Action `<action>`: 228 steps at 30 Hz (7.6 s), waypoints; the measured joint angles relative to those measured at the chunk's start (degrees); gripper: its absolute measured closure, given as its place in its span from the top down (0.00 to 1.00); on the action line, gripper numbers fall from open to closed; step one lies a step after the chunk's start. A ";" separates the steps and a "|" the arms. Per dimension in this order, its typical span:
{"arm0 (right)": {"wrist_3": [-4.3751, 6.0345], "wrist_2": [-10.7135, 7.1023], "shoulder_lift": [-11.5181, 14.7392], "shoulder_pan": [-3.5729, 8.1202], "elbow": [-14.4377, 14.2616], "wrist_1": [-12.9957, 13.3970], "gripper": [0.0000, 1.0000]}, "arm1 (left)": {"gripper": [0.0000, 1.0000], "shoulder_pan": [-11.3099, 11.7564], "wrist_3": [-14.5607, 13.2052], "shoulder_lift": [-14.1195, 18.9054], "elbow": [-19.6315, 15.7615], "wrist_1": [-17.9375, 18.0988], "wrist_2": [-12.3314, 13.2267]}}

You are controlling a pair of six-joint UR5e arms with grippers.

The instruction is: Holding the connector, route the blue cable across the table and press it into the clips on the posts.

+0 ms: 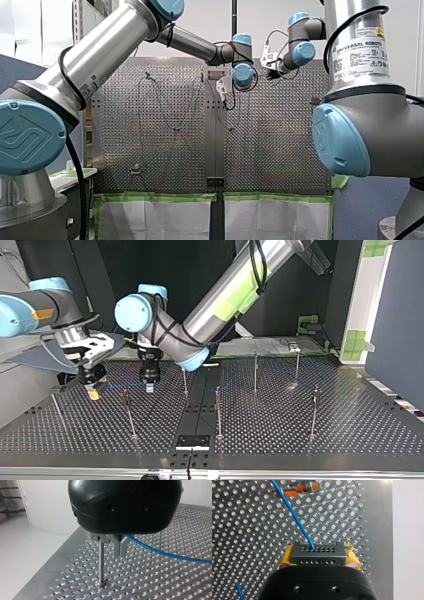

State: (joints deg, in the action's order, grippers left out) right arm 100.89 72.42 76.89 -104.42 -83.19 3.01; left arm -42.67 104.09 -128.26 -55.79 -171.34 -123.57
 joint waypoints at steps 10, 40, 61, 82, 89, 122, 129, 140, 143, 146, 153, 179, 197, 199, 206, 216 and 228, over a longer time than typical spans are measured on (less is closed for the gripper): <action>0.22 -0.74 -0.90 0.96 1.73 0.12 0.00 | 0.00 2.85 -0.56 -0.20 0.06 4.83 3.42; -0.11 -1.82 -3.08 3.46 2.97 0.41 0.00 | 0.79 4.36 -0.38 -3.43 0.92 5.27 8.12; -0.15 -1.94 -3.27 3.46 2.96 0.57 0.00 | 1.00 3.53 0.83 -2.80 0.87 0.20 7.38; -0.31 -2.09 -3.26 3.46 2.96 0.32 0.00 | 1.00 1.47 1.71 6.81 -8.27 -0.26 12.58; -0.32 -2.09 -3.20 3.47 2.95 0.24 0.00 | 1.00 0.66 1.00 10.60 -12.07 -3.04 10.50; -0.51 -2.01 -3.14 2.71 2.89 0.09 0.00 | 1.00 1.12 2.01 26.60 -28.06 11.41 9.69; -0.55 -2.01 -3.14 2.56 2.89 0.06 0.00 | 1.00 0.92 3.83 30.14 -31.61 14.96 9.63; -0.97 -1.93 -3.16 2.18 2.89 0.03 0.00 | 1.00 0.85 4.01 30.56 -36.82 20.15 9.55; -1.01 -1.92 -3.17 2.08 2.87 0.01 0.00 | 1.00 0.84 3.69 29.31 -38.14 21.46 8.78; -1.07 -1.84 -3.17 1.97 2.85 0.00 0.00 | 1.00 0.47 3.50 27.84 -39.62 22.96 7.83; -1.17 -1.75 -3.16 1.82 2.85 -0.06 0.00 | 1.00 -0.47 4.56 24.52 -43.29 26.62 5.67; -1.21 -1.48 -3.18 1.79 2.85 -0.10 0.00 | 1.00 0.12 5.14 23.77 -56.51 39.84 4.18; -1.09 -1.02 -3.16 2.83 2.88 -0.10 0.00 | 1.00 1.41 5.95 23.74 -65.51 48.83 1.89; -1.06 -0.99 -3.16 2.95 2.88 -0.09 0.00 | 1.00 1.47 5.98 23.74 -66.35 49.71 1.72; -0.94 -1.00 -3.14 3.19 2.88 -0.10 0.00 | 1.00 1.88 5.98 23.73 -69.90 51.81 0.92; -0.78 -1.03 -3.14 3.24 2.85 -0.26 0.00 | 1.00 2.46 6.04 23.73 -74.40 51.04 1.75; -0.77 -0.95 -3.18 3.38 2.80 -0.19 0.00 | 1.00 2.57 6.03 23.73 -78.95 51.00 1.80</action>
State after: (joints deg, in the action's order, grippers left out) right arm 100.13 71.46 73.71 -101.04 -80.39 2.82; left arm -40.10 110.12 -104.53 -134.74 -120.33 -121.77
